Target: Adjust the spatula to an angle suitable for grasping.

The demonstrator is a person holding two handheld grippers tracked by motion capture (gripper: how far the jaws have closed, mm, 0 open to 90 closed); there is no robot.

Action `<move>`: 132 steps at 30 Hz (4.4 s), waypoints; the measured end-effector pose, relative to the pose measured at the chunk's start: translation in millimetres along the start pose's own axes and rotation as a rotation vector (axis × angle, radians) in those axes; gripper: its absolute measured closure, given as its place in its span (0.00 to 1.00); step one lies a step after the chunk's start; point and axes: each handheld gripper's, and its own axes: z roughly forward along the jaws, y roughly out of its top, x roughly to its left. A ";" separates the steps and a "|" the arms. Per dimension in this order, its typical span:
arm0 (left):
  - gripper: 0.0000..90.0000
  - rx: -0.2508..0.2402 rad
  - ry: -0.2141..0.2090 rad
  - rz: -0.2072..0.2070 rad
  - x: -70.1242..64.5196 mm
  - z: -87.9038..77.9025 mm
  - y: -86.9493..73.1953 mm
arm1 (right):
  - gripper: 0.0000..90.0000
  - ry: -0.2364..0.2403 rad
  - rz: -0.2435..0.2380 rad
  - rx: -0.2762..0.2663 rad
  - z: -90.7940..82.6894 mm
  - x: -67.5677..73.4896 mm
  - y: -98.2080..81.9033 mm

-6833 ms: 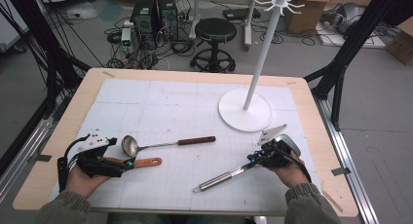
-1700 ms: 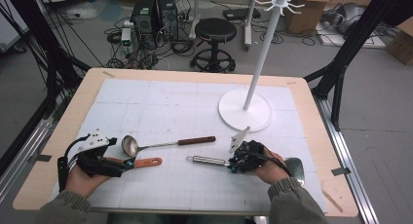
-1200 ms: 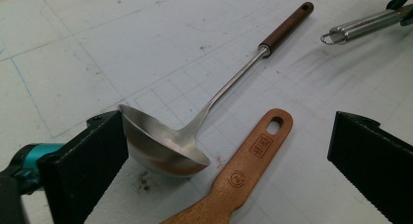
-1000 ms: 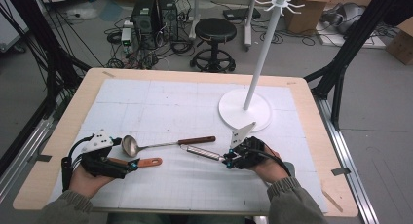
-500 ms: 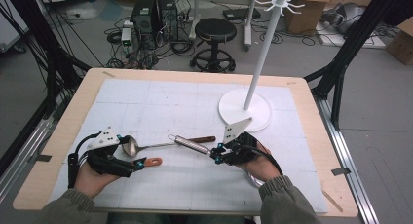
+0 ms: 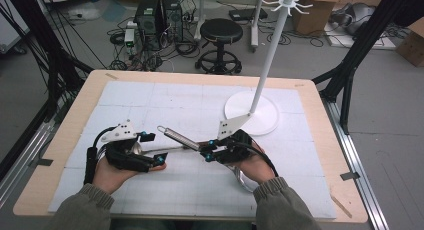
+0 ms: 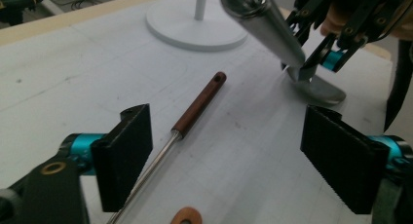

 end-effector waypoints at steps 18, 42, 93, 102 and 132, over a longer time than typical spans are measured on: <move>0.50 -0.120 -0.051 -0.055 -5.4 -2.2 21.9 | 0.83 0.027 -0.023 -0.038 18.8 9.3 31.6; 0.71 -0.152 -0.172 -0.082 -1.8 -7.0 22.3 | 0.80 0.228 0.094 -0.068 21.9 -9.1 22.1; 0.80 -0.259 -0.281 -0.065 -8.4 -21.2 50.5 | 0.86 0.184 -0.013 -0.151 5.8 11.2 64.0; 0.70 -0.276 -0.270 -0.073 -3.7 -28.4 52.4 | 0.87 0.144 0.034 -0.227 -7.7 4.1 60.7; 0.55 -0.215 -0.171 -0.020 3.8 -45.0 36.3 | 0.97 0.034 0.129 -0.383 -53.4 -10.6 40.6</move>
